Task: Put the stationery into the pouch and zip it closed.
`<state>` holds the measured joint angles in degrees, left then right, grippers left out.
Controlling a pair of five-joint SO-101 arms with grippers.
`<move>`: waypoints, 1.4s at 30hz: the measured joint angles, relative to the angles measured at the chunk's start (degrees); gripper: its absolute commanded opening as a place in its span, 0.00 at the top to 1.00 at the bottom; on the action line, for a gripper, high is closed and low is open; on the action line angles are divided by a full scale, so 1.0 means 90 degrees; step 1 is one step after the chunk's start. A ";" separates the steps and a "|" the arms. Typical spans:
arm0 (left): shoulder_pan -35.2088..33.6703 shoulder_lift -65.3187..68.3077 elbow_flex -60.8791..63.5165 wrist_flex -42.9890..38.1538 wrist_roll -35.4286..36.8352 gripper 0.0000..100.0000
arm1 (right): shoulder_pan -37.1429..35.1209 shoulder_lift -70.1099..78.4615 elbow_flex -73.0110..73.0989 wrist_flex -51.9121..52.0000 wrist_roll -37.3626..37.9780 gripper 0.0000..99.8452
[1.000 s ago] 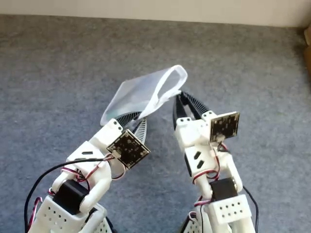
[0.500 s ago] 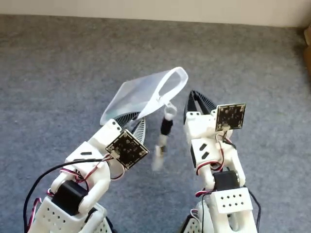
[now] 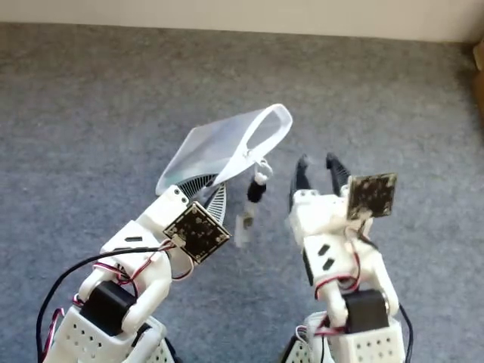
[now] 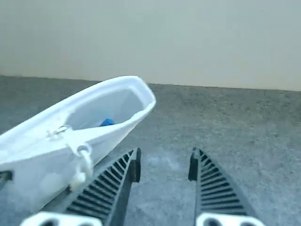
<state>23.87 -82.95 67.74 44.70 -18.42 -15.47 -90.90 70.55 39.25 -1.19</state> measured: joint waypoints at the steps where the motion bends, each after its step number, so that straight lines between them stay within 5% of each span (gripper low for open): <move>1: 0.0000 0.0000 0.0000 0.0000 0.0000 0.99 | -0.0156 -0.0166 0.0000 0.0137 0.0117 0.83; 10: 0.0000 0.0000 0.0000 0.0000 0.0000 0.99 | -0.1143 -0.0440 0.0000 0.0537 0.0361 0.83; 31: 0.0000 0.0000 0.0000 0.0000 0.0000 0.99 | -0.1201 0.0928 0.1211 -0.2383 0.0361 0.83; 37: 0.0000 0.0000 0.0000 0.0000 0.0000 0.99 | -0.1201 0.1231 0.1211 -0.2608 0.0361 1.00; 42: 0.0000 0.0000 0.0000 0.0000 0.0000 0.99 | -0.1084 0.1133 0.1211 -0.2608 0.0752 1.00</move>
<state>23.87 -82.95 67.74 44.70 -18.42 -25.23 -80.70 81.45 15.78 5.58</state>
